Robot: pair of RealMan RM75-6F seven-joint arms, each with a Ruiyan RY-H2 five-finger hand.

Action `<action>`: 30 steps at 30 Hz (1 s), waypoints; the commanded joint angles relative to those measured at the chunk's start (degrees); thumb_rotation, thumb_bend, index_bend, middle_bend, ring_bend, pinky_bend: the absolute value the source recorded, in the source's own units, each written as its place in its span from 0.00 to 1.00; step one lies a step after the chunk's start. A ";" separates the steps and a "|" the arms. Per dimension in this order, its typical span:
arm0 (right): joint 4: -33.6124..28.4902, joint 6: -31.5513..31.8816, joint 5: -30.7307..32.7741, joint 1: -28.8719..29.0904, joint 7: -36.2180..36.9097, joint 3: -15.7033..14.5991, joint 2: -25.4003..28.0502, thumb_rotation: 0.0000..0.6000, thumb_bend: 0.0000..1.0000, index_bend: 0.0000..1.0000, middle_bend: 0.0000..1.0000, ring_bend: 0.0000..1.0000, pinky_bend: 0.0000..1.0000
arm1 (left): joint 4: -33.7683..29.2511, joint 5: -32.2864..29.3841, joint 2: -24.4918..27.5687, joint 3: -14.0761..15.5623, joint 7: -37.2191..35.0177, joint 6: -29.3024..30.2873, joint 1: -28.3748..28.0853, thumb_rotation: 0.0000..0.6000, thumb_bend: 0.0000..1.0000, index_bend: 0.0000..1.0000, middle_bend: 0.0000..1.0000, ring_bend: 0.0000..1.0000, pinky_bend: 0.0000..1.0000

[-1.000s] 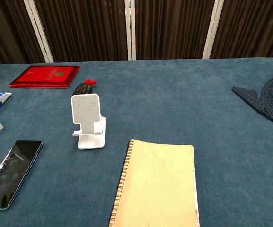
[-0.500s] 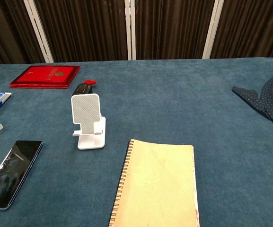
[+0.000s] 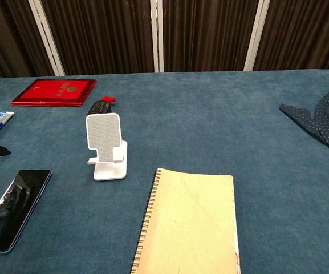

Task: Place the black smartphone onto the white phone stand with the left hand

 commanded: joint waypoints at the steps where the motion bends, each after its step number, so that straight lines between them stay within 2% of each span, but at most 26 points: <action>1: 0.09 -0.07 0.07 0.01 0.21 0.01 0.04 1.00 0.00 0.00 0.00 0.00 0.00 | 0.81 -0.34 -0.95 0.29 0.46 -0.64 -0.39 1.00 0.00 0.00 0.00 0.00 0.00; 19: 0.12 -0.36 0.43 0.07 0.49 0.07 0.16 1.00 0.00 0.00 0.00 0.00 0.00 | 3.55 -2.79 -4.41 0.11 2.13 -2.59 -1.96 1.00 0.00 0.00 0.00 0.00 0.00; 30: 0.31 -0.53 0.70 0.07 1.16 0.16 0.32 1.00 0.00 0.00 0.00 0.00 0.00 | 0.57 -3.85 -6.01 -0.97 4.70 -5.05 -4.72 1.00 0.00 0.00 0.00 0.00 0.00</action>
